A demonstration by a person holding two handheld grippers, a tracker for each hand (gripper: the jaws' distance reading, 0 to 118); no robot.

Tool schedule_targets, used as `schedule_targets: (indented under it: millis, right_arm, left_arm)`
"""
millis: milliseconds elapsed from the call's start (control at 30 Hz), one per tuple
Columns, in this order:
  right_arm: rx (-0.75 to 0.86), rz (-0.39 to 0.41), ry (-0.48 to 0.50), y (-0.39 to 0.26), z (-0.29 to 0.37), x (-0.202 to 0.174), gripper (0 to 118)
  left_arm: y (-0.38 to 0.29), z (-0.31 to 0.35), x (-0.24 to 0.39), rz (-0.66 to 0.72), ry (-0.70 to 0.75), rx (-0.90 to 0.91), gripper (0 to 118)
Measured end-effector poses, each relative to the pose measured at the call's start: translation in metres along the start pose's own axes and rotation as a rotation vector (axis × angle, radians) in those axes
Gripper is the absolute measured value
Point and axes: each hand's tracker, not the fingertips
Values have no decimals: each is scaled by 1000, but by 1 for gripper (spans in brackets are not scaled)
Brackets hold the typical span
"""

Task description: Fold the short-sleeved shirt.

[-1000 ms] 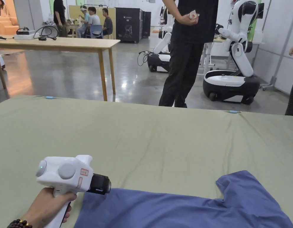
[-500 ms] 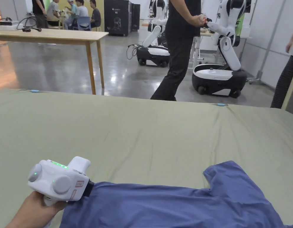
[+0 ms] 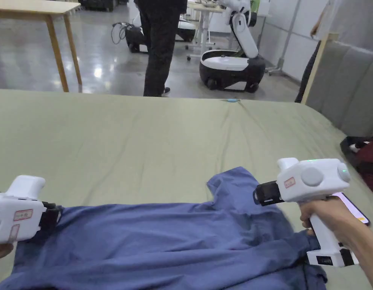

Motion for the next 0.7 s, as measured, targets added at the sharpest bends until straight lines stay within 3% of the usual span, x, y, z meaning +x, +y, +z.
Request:
schedule_targets:
  millis: [167,200,267,300,333,433,500,700]
  right_arm:
    - [-49,-7,-38,7,-23,-4,102]
    - [-51,-6,-46,6,-24,-4,84]
    - [-80,-8,-48,9,-27,-5,38]
    - [-93,-18,0,9,-27,-7,18]
    - [-104,-30,47,9,-27,-9,5]
    - [-105,52,-30,12,-22,-23,2]
    - [-74,108,-21,11,-8,-28,2]
    - [220,131,26,-27,92,-26,2]
  left_arm:
    - [-7,-4,1,7,5,-24,4]
    - [-8,-4,2,8,4,-28,4]
    - [-8,-4,3,13,5,-32,4]
    - [-8,-4,3,17,4,-31,4]
    - [-9,-4,4,20,2,-32,4]
    - [-7,-3,4,14,7,-35,4]
    - [-6,3,4,15,8,-31,4]
    - [-13,49,-3,26,-14,49,4]
